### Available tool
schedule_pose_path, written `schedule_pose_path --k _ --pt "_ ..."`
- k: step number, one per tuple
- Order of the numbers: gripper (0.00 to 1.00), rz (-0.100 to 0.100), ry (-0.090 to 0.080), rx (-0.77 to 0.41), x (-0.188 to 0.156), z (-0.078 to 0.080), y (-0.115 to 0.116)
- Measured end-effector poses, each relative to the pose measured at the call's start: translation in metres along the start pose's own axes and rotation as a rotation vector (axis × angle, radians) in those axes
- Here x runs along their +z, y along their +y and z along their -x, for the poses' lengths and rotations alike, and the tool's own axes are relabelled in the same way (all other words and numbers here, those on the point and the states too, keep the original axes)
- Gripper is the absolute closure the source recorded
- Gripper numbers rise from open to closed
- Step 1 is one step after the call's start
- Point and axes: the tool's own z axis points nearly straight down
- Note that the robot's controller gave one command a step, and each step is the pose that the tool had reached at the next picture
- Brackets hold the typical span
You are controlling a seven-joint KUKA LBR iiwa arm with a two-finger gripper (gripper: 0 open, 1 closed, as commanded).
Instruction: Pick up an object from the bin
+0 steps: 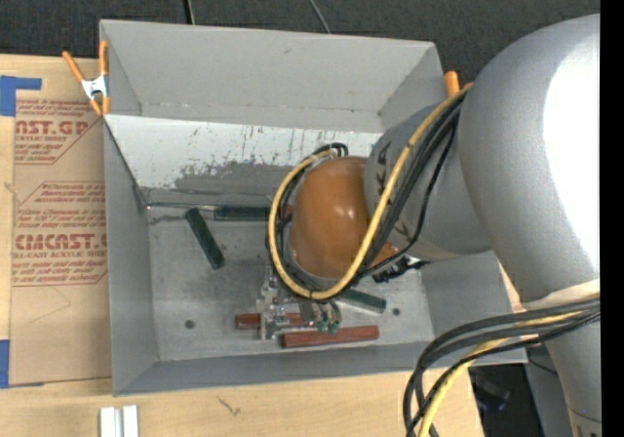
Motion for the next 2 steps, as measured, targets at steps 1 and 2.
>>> schedule_pose_path --k 1,2 --pt "1.00 0.000 0.000 0.000 0.000 0.000 0.000" --pt "1.00 -0.003 0.006 -0.032 -0.020 -0.001 -0.004"
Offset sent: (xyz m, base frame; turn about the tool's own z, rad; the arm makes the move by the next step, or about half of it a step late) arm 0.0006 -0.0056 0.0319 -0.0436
